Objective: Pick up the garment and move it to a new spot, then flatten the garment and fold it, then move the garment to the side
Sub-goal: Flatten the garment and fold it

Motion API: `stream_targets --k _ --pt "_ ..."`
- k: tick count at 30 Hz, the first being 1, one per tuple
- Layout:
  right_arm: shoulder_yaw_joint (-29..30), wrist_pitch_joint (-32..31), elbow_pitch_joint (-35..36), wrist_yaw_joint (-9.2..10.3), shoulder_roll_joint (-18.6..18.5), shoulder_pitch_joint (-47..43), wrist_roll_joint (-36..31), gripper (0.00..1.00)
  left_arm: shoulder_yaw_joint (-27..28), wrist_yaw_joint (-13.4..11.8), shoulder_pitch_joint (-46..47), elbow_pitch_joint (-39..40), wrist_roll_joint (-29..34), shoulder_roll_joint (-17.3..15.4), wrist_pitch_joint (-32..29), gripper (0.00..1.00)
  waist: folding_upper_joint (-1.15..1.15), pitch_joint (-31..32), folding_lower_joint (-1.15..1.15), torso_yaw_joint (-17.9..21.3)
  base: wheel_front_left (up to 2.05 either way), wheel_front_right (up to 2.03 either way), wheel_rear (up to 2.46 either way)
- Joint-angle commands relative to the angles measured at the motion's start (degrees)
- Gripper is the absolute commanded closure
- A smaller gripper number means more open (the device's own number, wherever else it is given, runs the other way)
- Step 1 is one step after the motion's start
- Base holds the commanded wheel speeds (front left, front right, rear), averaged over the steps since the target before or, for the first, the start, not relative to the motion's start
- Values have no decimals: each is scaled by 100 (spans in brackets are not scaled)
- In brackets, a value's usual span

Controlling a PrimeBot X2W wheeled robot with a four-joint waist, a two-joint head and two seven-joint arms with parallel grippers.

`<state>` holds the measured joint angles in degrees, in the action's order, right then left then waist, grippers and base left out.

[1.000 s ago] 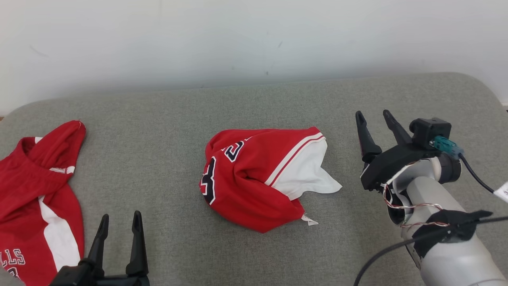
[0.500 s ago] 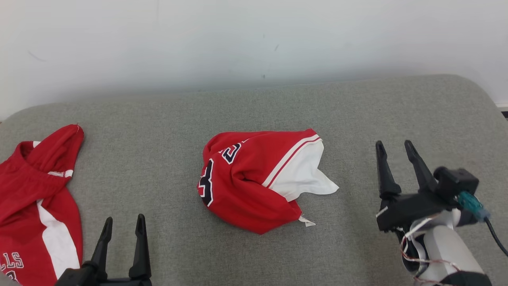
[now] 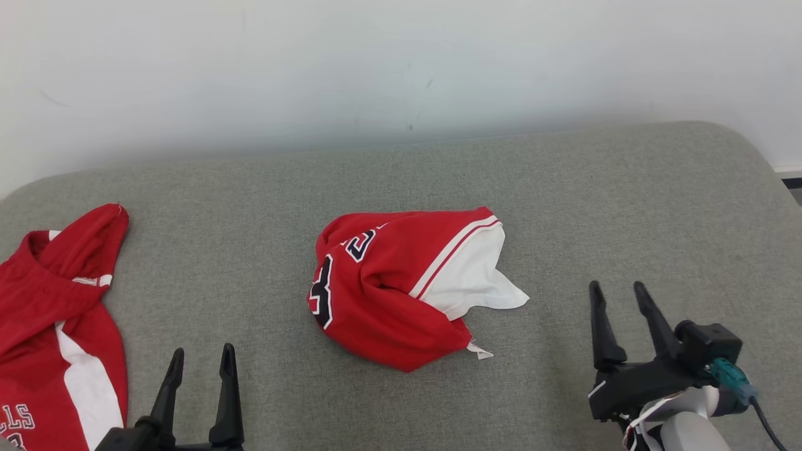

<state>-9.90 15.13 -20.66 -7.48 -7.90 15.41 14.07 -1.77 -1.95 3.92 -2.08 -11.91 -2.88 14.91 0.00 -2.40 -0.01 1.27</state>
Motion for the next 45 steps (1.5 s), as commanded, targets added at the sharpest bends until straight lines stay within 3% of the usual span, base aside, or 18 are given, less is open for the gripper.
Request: stream_targets --k 1,9,26,33,34,35,37,45 --pt "-94 -30 -113 -3 -19 79 21 0 -7 -10 2 2 -19 -1 17 0 0 -10 1 -14 0 0 0" --pt "-393 -126 -862 -3 -74 619 96 0 6 4 38 49 18 -1 17 0 0 -65 1 -163 0 0 0" --pt "-799 -234 -3808 -3 -111 2275 349 0 22 71 258 24 3 -1 17 0 0 -452 1 -766 0 0 0" --pt "-841 -186 -4625 -3 -100 2629 466 0 35 81 349 43 -25 -1 17 0 0 -654 1 -942 0 0 0" --pt "-847 -169 -4692 -3 -103 2665 479 24 35 78 364 48 -31 -1 17 0 0 -692 1 -957 0 0 0" --pt "-858 -154 -4739 -3 -104 2694 483 58 34 77 381 49 -39 -1 17 0 0 -716 1 -968 0 0 0" --pt "-894 -110 -4786 -3 -74 2741 511 100 54 65 390 53 -50 -1 17 0 0 -760 1 -970 0 0 0" --pt "-1081 14 -4443 -3 -97 2711 693 100 63 33 382 19 -81 -1 17 0 0 -718 1 -820 0 0 0"
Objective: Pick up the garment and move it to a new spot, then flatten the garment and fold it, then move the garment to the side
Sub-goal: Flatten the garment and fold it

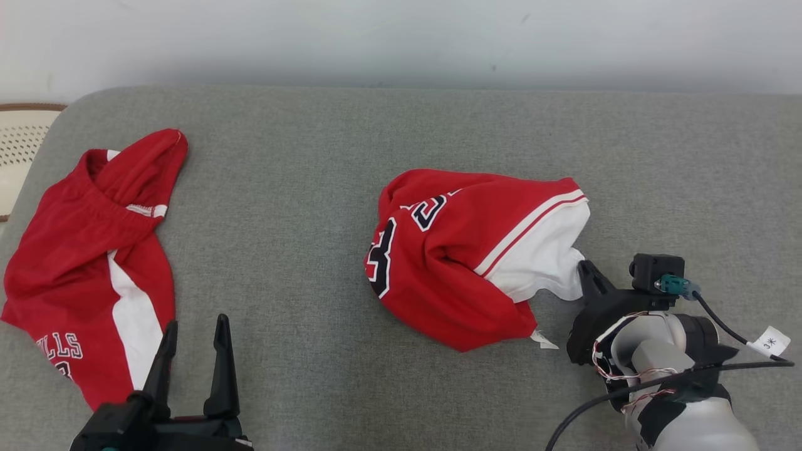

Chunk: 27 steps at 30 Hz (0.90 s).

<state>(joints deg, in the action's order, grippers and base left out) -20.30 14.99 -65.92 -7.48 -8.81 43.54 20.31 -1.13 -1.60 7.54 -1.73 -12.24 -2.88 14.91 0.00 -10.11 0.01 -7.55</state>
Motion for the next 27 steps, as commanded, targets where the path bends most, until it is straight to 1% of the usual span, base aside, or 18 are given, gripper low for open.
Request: stream_targets --k 1,4,5,10,19,24,27 --pt "-45 27 190 -3 -26 -130 108 100 -11 -5 8 -22 -49 -2 17 0 0 76 -1 85 0 0 0" --pt "-22 28 604 -3 -144 -285 193 100 -23 -22 -51 -34 -38 -1 17 0 0 151 -1 168 0 0 0" --pt "-22 28 604 -3 -144 -285 193 100 -23 -22 -51 -34 -38 -1 17 0 0 151 -1 168 0 0 0" --pt "146 31 1370 -3 -305 -682 291 100 8 -35 -167 -35 3 -1 17 0 0 288 -1 343 0 0 0" --pt "704 32 2528 -3 -582 -1653 308 100 -10 -47 -305 -20 -8 -2 17 0 0 458 -1 670 0 0 0" --pt "1111 2 2939 -3 -685 -2210 214 100 -31 -56 -345 -9 -21 -1 17 0 0 508 -1 808 0 0 0" --pt "1363 -114 3124 -3 -638 -2549 250 100 -37 -63 -352 -15 -26 -2 17 0 0 535 -1 854 0 0 0"
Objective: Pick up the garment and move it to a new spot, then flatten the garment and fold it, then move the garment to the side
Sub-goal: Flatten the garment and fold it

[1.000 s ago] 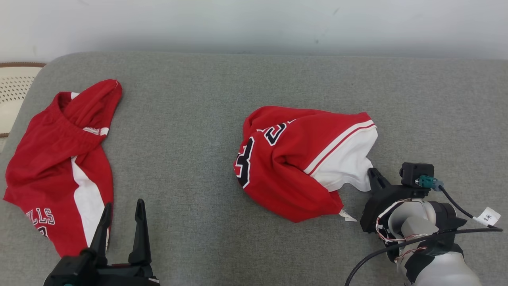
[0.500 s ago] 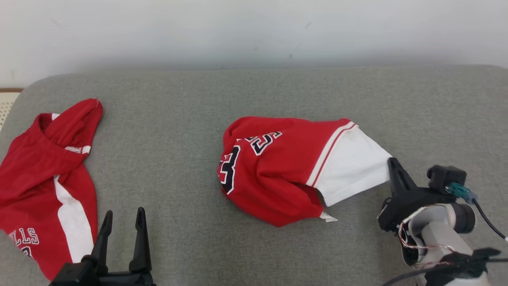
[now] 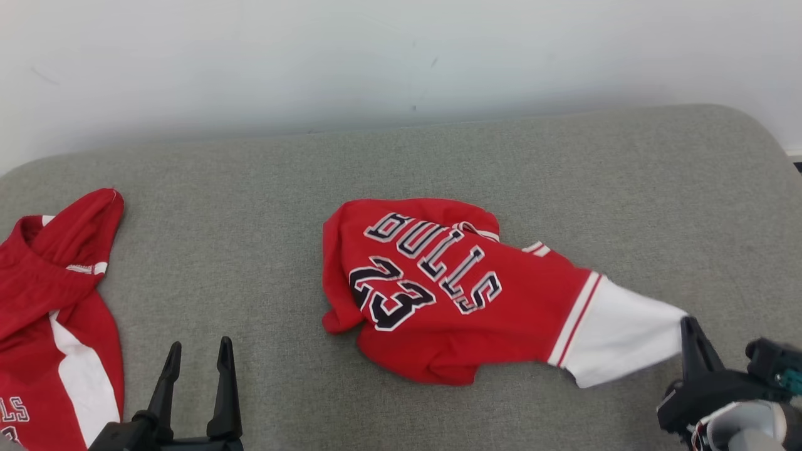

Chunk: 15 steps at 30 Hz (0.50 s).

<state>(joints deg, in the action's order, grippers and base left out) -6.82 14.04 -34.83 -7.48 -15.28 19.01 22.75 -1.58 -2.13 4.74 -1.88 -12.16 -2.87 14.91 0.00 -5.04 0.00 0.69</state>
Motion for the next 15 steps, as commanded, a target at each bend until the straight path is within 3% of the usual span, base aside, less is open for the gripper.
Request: stream_targets --k 1,6,7,8,15 --pt "84 -70 66 -3 26 -205 7 100 3 -11 -74 0 -40 -3 17 0 0 32 0 36 0 0 0" --pt "327 -270 230 -3 150 -509 -215 100 -7 18 -53 -43 -58 -3 17 0 0 56 0 64 0 0 0" --pt "376 -277 245 -3 145 -526 -301 62 -10 22 -51 -48 -54 -3 17 0 0 63 0 64 0 0 0" --pt "409 -265 270 -3 138 -533 -408 0 -13 21 -51 -49 -50 -3 17 0 0 73 0 60 0 0 0" --pt "750 -119 628 -3 335 -534 -1031 0 39 44 -91 -61 -25 -3 17 0 0 117 0 40 0 0 0"
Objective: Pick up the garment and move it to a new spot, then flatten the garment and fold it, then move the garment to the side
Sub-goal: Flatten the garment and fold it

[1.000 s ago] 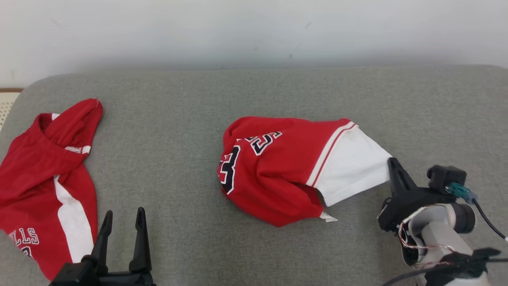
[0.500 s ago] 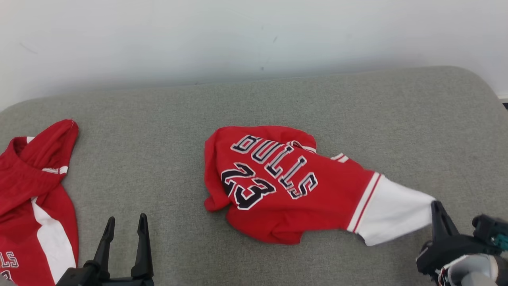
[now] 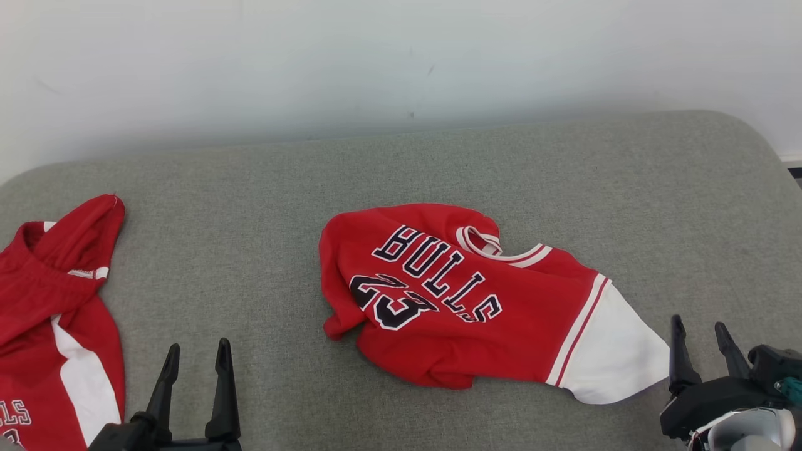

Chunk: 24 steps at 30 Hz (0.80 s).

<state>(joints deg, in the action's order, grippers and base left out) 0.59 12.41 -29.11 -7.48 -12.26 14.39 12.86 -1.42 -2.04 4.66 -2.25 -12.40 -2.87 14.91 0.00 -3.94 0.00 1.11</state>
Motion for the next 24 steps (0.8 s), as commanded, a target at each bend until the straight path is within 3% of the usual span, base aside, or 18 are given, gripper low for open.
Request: stream_targets --k 1,7,24 --pt "15 70 136 -3 66 -82 -107 0 34 42 -89 -29 3 -3 17 0 0 13 0 -1 0 0 0" --pt "-64 192 613 -3 271 -127 -228 0 63 45 -96 -16 29 -3 17 0 0 25 0 17 0 0 0" --pt "-1215 289 1891 -3 706 -469 -152 0 76 185 106 -38 159 -3 17 0 0 -31 0 167 0 0 0"
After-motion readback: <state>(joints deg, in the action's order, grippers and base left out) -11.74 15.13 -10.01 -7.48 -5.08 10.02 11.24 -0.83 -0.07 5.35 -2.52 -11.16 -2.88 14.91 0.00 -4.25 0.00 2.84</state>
